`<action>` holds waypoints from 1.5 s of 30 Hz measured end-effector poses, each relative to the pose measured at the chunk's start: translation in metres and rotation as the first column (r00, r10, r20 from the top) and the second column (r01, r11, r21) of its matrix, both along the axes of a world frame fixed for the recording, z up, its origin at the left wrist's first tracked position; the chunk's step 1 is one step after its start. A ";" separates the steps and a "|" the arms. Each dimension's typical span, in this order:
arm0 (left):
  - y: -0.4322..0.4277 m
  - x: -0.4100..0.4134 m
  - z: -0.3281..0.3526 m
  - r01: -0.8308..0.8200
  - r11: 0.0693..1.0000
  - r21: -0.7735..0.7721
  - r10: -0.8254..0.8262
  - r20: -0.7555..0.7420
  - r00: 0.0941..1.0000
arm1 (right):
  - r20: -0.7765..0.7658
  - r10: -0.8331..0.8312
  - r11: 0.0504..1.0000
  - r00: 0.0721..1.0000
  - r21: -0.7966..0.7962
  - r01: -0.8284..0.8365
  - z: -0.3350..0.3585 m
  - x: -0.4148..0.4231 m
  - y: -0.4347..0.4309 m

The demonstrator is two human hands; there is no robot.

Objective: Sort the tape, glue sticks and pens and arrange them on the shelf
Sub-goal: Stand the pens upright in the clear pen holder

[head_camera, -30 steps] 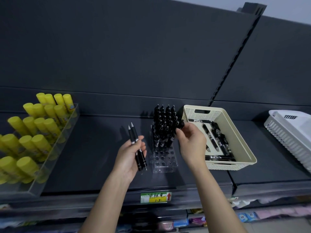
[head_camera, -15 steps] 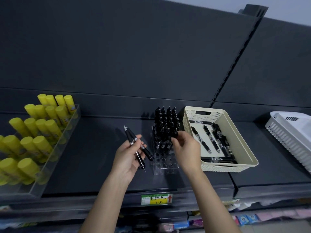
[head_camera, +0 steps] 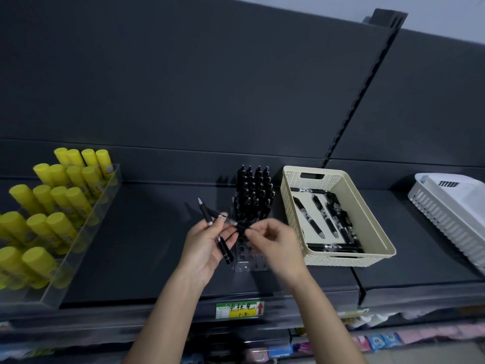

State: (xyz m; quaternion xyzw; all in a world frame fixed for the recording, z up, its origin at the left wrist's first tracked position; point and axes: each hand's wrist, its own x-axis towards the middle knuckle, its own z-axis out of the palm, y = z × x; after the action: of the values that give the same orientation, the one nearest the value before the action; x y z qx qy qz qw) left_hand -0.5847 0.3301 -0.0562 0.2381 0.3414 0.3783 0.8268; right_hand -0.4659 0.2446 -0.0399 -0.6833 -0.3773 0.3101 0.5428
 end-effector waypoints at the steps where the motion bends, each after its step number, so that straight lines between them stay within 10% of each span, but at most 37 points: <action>1: 0.000 0.000 -0.001 -0.005 1.000 -0.016 0.005 -0.033 0.999 | -0.026 -0.048 0.998 0.999 0.039 0.049 0.003 0.003 -0.001; 12: 0.004 -0.004 -0.005 -0.083 0.990 -0.116 0.067 -0.132 0.989 | -0.115 -0.264 0.915 0.958 0.284 0.287 0.040 0.028 -0.006; 20: 0.006 -0.010 -0.012 -0.023 0.999 0.022 0.028 -0.243 0.970 | 0.267 -0.455 0.883 0.849 0.254 0.394 0.031 0.036 0.008; 45: 0.007 -0.011 -0.011 -0.141 0.987 0.074 0.140 0.015 0.990 | 0.567 -0.234 0.943 0.789 -0.067 0.327 0.009 0.025 0.010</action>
State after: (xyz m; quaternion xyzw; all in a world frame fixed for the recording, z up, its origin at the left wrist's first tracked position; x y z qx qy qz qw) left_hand -0.5956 0.3369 -0.0668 0.2422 0.3389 0.4493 0.7903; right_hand -0.4409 0.2543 -0.0307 -0.8333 -0.3853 0.0450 0.3937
